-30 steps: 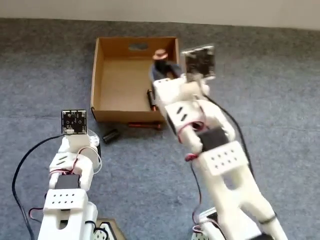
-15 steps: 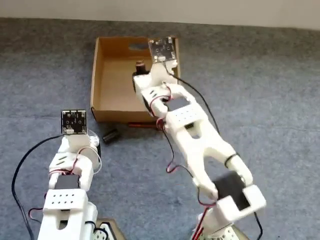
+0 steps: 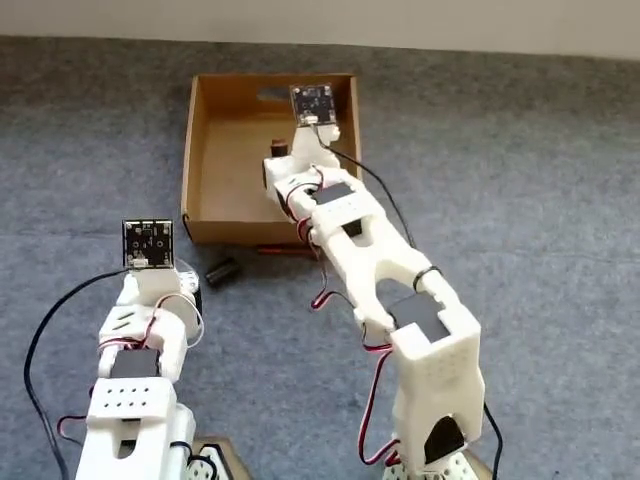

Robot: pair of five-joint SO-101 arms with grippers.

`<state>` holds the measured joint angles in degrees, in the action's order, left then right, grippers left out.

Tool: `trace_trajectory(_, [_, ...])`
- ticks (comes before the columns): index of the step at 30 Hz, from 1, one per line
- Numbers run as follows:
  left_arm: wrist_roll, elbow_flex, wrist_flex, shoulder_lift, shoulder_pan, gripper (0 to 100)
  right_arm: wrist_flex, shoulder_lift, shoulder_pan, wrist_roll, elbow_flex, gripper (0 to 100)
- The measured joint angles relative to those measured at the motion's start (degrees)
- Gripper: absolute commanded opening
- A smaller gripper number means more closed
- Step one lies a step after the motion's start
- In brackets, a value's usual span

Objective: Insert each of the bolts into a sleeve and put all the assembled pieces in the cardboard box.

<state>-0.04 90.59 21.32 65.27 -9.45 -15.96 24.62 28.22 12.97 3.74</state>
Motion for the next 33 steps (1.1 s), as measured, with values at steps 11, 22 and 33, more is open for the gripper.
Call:
trace_trajectory(11, [0.0, 0.0, 0.0, 0.0, 0.0, 1, -4.13, 0.09, 2.64, 0.62, 0.0, 0.7])
trace_trajectory(22, [0.0, 0.0, 0.0, 0.0, 0.0, 1, -4.31, 0.44, 3.78, 0.62, 0.0, 0.7])
trace_trajectory(33, [0.0, 0.0, 0.0, 0.0, 0.0, 1, -4.31, 4.84, 2.9, 0.62, -0.18, 0.7])
